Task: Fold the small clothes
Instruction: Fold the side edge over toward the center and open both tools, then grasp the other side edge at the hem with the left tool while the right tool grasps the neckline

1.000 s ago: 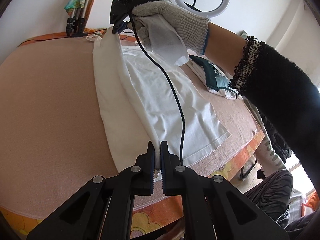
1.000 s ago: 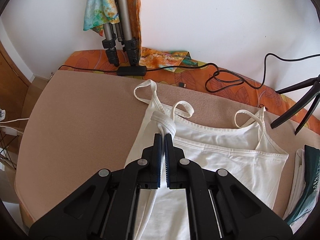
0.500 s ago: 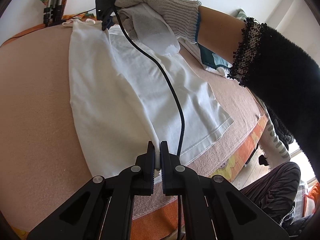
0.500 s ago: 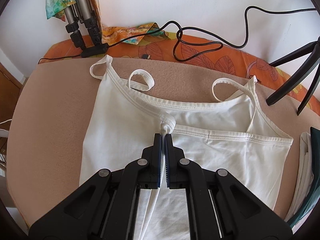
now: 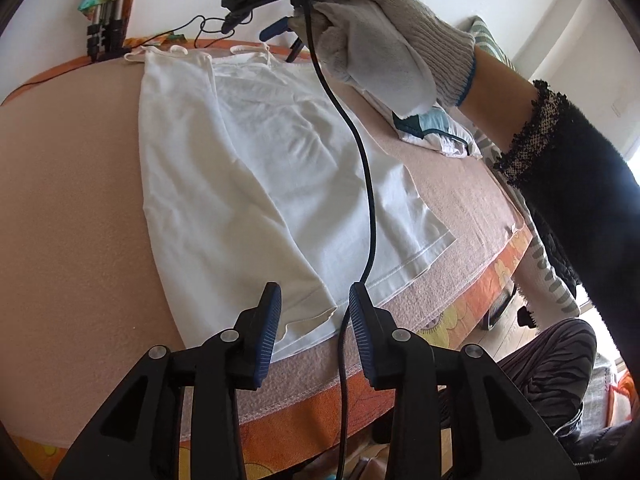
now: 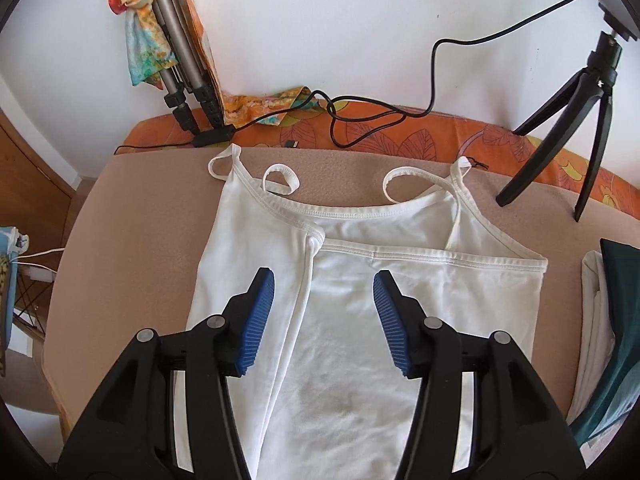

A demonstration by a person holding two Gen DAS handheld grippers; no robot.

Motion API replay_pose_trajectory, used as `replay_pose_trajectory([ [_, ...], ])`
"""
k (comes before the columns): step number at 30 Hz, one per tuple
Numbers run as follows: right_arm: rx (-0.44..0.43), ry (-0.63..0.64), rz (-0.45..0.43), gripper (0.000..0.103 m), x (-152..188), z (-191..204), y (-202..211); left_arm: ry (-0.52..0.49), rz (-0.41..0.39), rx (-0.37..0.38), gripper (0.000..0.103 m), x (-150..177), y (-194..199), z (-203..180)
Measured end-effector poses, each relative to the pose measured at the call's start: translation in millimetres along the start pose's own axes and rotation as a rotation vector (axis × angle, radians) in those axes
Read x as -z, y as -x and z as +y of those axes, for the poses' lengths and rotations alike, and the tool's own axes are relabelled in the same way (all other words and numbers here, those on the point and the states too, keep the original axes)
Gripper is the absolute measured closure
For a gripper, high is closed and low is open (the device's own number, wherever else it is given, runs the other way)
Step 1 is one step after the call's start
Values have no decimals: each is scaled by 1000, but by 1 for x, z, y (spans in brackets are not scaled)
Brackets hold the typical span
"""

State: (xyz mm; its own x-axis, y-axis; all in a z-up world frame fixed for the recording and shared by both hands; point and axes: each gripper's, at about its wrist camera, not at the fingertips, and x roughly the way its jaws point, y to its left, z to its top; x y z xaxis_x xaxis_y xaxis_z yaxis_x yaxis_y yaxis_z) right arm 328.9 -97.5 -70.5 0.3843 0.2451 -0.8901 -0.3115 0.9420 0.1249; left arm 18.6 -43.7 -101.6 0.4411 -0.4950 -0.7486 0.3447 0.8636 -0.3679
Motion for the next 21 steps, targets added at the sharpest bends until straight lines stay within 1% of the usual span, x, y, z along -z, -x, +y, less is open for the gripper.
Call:
replay_pose_trajectory([
  [4, -27, -6, -49, 48, 13, -26, 51, -56, -80, -14, 69, -4, 15, -15],
  [6, -44, -17, -77, 48, 20, -42, 76, -77, -104, -14, 69, -7, 16, -24],
  [11, -64, -55, -139, 44, 45, -84, 127, -124, -101, 1, 69, -15, 0, -47],
  [14, -50, -64, -164, 43, 59, -110, 150, -140, -111, 23, 69, -19, -8, -61],
  [16, -46, -84, -177, 43, 67, -125, 162, -159, -115, 34, 69, -20, -14, -71],
  [18, -43, -100, -186, 43, 73, -138, 169, -190, -111, 28, 69, -21, -23, -81],
  [21, -28, -115, -202, 43, 83, -156, 177, -220, -77, 38, 69, -20, -42, -96],
])
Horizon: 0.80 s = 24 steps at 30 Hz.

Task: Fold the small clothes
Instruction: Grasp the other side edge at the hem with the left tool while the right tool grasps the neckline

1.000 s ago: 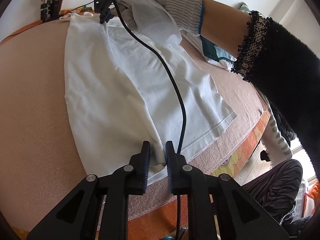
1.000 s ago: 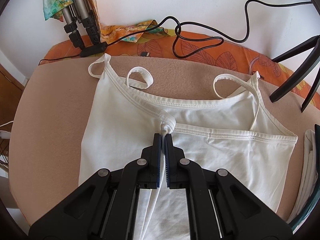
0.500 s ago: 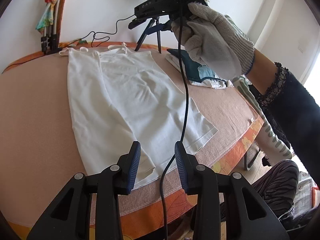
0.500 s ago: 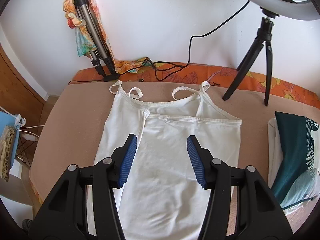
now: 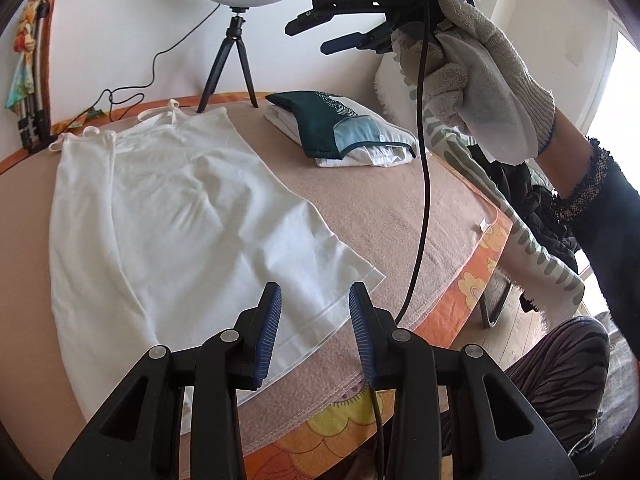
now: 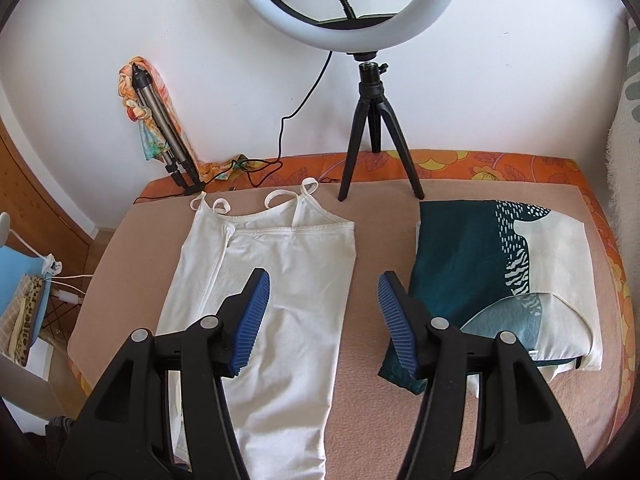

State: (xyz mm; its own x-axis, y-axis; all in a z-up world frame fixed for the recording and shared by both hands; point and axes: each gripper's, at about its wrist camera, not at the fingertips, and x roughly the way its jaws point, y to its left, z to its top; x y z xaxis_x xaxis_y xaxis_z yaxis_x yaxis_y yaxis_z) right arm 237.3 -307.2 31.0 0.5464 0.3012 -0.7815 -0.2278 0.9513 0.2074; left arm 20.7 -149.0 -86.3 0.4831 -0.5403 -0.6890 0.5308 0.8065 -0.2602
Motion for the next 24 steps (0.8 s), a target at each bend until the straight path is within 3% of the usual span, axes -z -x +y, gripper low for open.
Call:
replay_pose_trajectory([
  [5, -5, -42, -8, 43, 8, -32, 6, -100, 40, -13, 68, -4, -29, -31],
  [7, -3, -47, -4, 43, 8, -42, 6, -112, 52, -6, 64, -6, -39, -38],
  [14, 11, -68, -12, 43, 1, -76, 12, -166, 122, -21, 64, -9, -80, -56],
  [24, -61, -66, 41, 43, -6, -73, -40, -207, 125, -83, 65, -9, -96, -63],
])
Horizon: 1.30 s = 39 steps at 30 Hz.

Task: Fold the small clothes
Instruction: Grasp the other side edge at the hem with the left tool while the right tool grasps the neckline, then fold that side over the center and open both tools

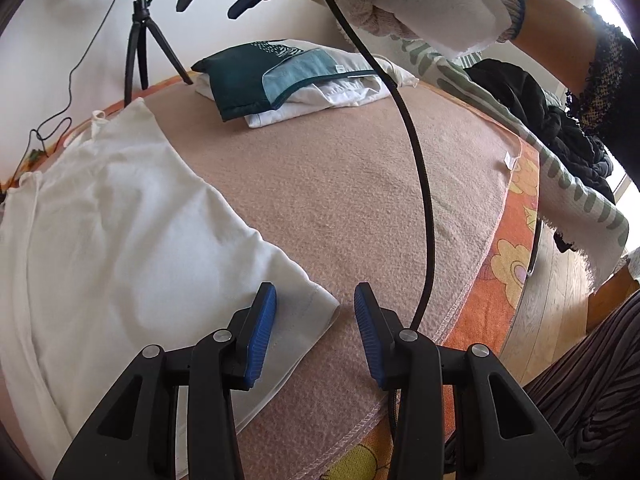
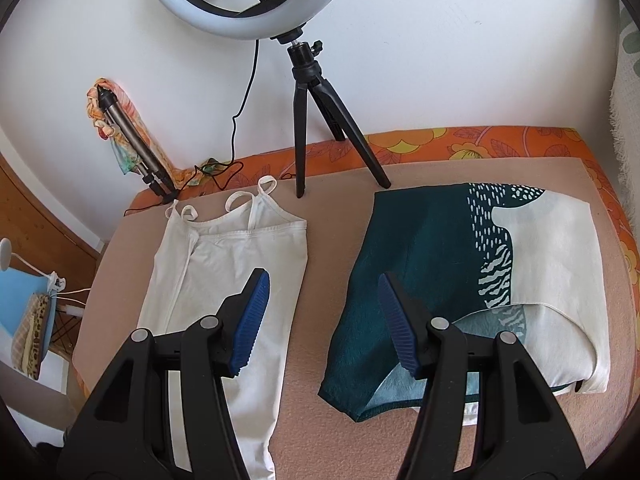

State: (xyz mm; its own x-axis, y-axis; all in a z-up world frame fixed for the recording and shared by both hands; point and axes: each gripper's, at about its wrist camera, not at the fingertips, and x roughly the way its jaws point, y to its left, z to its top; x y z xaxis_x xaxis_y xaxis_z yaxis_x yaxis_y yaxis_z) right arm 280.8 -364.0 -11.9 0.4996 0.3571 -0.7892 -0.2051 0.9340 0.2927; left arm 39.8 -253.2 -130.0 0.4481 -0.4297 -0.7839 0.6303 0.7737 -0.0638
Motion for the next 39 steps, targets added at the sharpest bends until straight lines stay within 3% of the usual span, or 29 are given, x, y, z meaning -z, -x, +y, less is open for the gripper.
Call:
replay_pose_trajectory([
  [2, -15, 6, 20, 43, -2, 5, -16, 17, -13, -3, 75, 1, 0, 3],
  [4, -29, 14, 42, 43, -5, 11, -33, 75, -38, 22, 94, 3, 1, 11],
  [6, -32, 27, 64, 43, -8, 18, -52, 136, -59, 51, 98, 6, 3, 18],
  [10, -44, 43, 108, 43, -11, 33, -87, 189, -111, 56, 99, 11, 15, 22],
  [15, 13, 103, 169, 43, -9, 51, -126, 312, -155, 91, 99, 18, 25, 35],
  [25, 115, 48, 219, 43, -16, 39, -173, 415, -245, 128, 99, 25, 43, 38],
  [30, 122, 8, 200, 58, -22, 32, -182, 435, -266, 128, 99, 29, 49, 45],
  [32, 115, -8, 200, 82, -25, 31, -184, 447, -271, 132, 99, 32, 51, 48],
  [33, 113, -12, 202, 88, -25, 32, -185, 452, -274, 130, 99, 33, 52, 50],
  [35, 113, -19, 198, 95, -27, 35, -185, 467, -284, 126, 99, 36, 57, 53],
  [39, 149, 2, 171, 96, -33, 54, -180, 512, -311, 107, 99, 45, 69, 63],
])
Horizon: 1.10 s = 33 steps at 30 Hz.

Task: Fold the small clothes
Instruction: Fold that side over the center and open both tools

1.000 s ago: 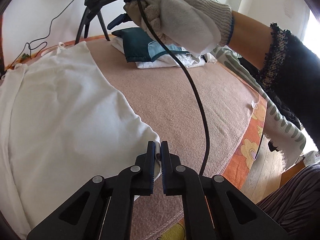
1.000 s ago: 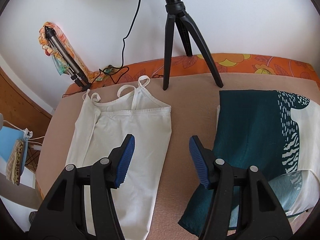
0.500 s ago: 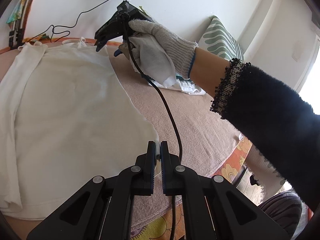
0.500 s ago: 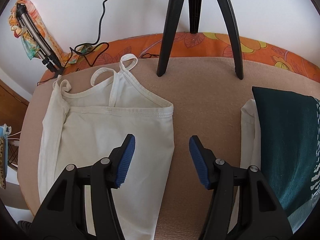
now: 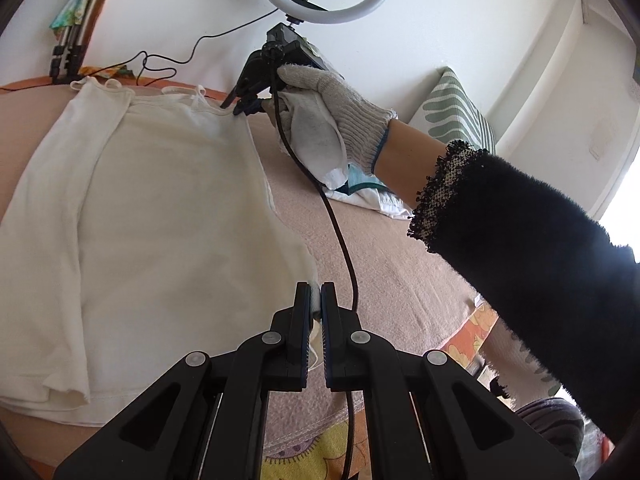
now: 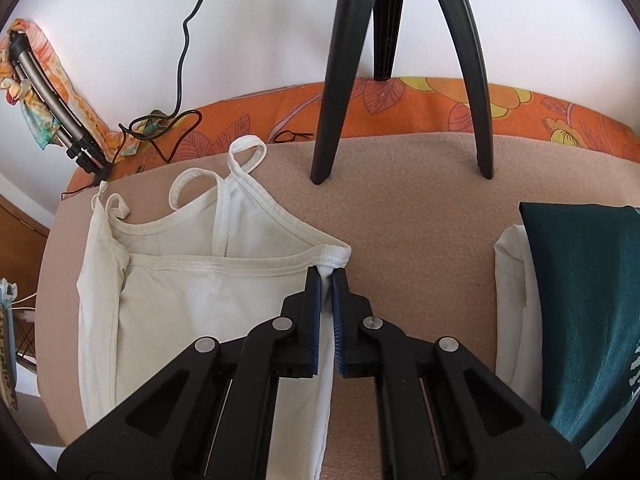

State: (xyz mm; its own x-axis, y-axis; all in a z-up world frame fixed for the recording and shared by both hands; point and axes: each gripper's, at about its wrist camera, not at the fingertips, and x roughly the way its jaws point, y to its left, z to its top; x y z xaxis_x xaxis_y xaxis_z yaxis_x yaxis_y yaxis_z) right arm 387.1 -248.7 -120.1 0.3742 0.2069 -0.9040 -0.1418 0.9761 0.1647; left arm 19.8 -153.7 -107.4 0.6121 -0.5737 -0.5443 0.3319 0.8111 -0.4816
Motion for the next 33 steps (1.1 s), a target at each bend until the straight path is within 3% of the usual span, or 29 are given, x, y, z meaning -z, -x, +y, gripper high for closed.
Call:
replay_pose_trajectory([
  [13, 102, 192, -69, 97, -6, 119, 26, 91, -63, -104, 99, 13, 46, 44],
  [23, 115, 293, -35, 97, 3, 189, -7, 124, -84, -164, 99, 21, 61, 70],
  [33, 156, 359, 16, 97, 18, 217, -44, 142, -57, -174, 99, 29, 59, 80],
])
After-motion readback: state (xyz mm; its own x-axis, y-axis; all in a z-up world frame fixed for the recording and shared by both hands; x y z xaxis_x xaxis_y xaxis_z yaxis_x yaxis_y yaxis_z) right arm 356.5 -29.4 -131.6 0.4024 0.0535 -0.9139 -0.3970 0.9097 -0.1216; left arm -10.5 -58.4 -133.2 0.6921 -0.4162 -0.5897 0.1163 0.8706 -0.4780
